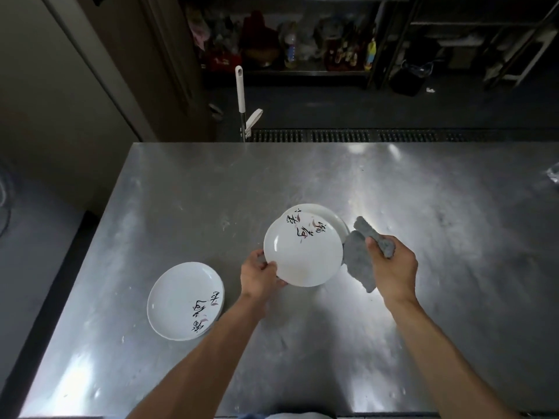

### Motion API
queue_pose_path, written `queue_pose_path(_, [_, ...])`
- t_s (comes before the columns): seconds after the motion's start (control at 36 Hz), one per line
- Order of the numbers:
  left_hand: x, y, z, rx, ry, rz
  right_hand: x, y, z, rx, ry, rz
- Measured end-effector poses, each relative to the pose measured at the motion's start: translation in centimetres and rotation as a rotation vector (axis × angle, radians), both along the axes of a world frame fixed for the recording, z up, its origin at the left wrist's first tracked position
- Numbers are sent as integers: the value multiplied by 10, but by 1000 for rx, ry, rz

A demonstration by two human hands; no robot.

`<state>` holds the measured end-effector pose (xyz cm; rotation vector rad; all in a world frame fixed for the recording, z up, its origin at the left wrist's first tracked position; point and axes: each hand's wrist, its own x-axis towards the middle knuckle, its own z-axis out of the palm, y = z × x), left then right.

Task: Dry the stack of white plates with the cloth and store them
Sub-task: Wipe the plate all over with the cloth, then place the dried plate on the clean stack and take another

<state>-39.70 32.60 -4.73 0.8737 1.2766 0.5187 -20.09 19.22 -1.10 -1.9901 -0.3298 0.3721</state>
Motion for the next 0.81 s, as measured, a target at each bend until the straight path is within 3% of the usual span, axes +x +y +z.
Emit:
queue_pose_path(0.14, [14, 3, 8, -6, -34, 35, 1, -2, 5, 89, 58, 1])
queue_pose_path(0.28, [28, 7, 8, 10, -42, -10, -4, 3, 11, 254, 260, 23])
queue_pose_path(0.42, [35, 15, 3, 53, 94, -111, -12, 12, 19, 361, 536, 12])
queue_pose_path(0.5, [35, 18, -2, 76, 144, -46, -21, 15, 27, 434, 672, -9])
queue_pose_path(0.67, [17, 25, -1, 47, 182, -43, -41, 19, 34, 460, 778, 48])
queue_pose_path(0.81, [-35, 26, -7, 156, 347, -101, -73, 35, 23, 519, 905, 189])
